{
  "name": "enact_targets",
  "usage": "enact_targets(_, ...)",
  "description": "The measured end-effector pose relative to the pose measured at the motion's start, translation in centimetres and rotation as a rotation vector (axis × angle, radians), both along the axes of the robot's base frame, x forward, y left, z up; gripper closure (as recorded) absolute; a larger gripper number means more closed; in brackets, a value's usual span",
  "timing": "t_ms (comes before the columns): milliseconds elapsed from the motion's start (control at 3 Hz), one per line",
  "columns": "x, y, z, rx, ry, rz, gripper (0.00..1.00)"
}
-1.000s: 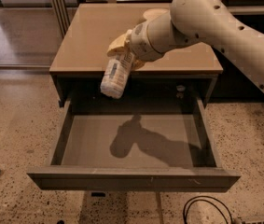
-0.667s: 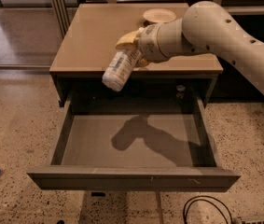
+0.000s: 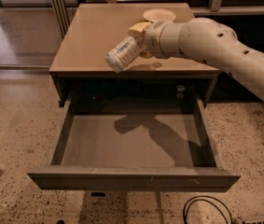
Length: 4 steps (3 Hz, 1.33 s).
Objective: Pick blue plastic bottle from top drawer and place on counter
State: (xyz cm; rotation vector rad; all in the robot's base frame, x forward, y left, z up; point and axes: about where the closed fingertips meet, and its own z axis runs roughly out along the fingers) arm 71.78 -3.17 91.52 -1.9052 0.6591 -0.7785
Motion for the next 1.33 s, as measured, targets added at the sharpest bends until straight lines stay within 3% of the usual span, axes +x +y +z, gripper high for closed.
enact_targets(333, 2.0, 0.3, 2.3, 0.008, -0.060, -0.090, 1.00)
enact_targets(667, 5.1, 0.3, 2.5, 0.053, -0.008, -0.163, 1.00)
enact_targets(1000, 8.4, -2.4, 0.0, 0.117, 0.144, -0.246, 1.00)
enact_targets(1333, 10.7, -0.5, -2.7, 0.104, 0.256, -0.181, 1.00)
